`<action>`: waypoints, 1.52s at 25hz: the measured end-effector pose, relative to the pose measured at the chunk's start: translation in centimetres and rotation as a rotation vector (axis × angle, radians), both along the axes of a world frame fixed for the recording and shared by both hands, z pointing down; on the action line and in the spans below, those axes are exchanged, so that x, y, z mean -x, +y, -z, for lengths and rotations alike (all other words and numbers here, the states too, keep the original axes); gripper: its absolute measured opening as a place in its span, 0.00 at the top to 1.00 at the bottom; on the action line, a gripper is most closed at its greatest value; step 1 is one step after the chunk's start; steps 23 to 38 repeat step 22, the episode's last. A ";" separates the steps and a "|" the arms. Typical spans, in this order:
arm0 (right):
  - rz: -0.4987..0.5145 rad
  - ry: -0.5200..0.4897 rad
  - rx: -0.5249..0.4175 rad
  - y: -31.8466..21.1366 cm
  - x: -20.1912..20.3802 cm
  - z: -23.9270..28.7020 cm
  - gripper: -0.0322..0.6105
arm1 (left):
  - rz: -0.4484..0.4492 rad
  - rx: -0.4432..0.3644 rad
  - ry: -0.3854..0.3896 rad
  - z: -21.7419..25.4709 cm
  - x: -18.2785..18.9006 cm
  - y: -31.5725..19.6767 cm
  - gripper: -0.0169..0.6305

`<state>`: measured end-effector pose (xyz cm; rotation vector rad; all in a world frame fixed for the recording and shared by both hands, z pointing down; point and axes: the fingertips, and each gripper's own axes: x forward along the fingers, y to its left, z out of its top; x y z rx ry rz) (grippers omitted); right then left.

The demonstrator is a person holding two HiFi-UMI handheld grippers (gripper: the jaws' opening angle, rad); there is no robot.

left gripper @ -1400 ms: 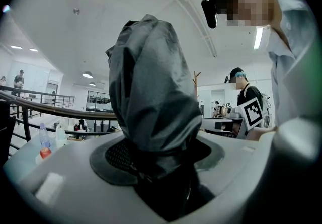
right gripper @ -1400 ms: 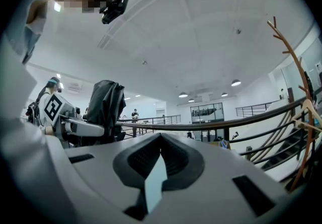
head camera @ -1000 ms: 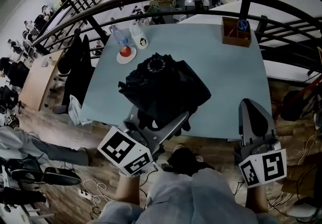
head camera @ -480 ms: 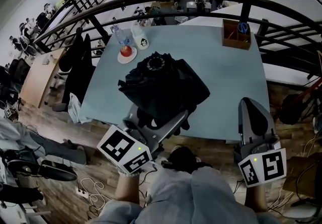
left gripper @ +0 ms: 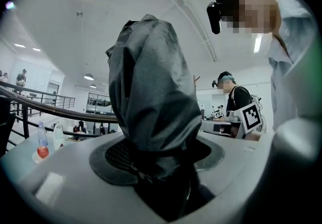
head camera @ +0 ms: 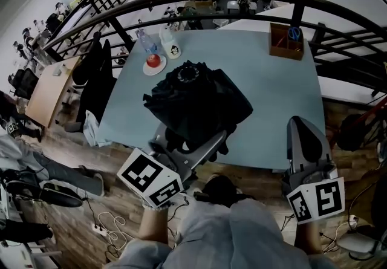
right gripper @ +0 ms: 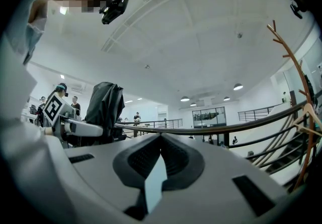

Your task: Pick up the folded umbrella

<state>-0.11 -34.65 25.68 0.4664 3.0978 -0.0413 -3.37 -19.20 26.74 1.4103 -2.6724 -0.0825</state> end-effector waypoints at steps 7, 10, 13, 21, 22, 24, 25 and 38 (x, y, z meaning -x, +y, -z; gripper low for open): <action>0.001 -0.010 0.012 0.0 -0.1 0.5 0.95 | -0.009 -0.016 0.021 0.1 -0.3 -0.2 0.53; -0.002 -0.007 0.006 0.0 -0.1 0.6 0.95 | -0.010 -0.013 0.021 0.0 -0.3 -0.1 0.53; -0.004 -0.004 -0.001 0.0 -0.2 0.3 0.95 | -0.007 -0.009 0.020 -0.1 -0.2 0.0 0.53; -0.006 0.002 -0.009 -0.2 -0.2 0.1 0.95 | 0.003 0.000 0.031 -0.6 0.0 0.1 0.53; -0.007 0.002 -0.010 -0.2 -0.2 0.1 0.95 | 0.003 0.004 0.031 -0.6 0.0 0.1 0.53; -0.007 0.002 -0.010 -0.2 -0.2 0.1 0.95 | 0.003 0.004 0.031 -0.6 0.0 0.1 0.53; -0.007 0.002 -0.010 -0.2 -0.2 0.1 0.95 | 0.003 0.004 0.031 -0.6 0.0 0.1 0.53; -0.007 0.002 -0.010 -0.2 -0.2 0.1 0.95 | 0.003 0.004 0.031 -0.6 0.0 0.1 0.53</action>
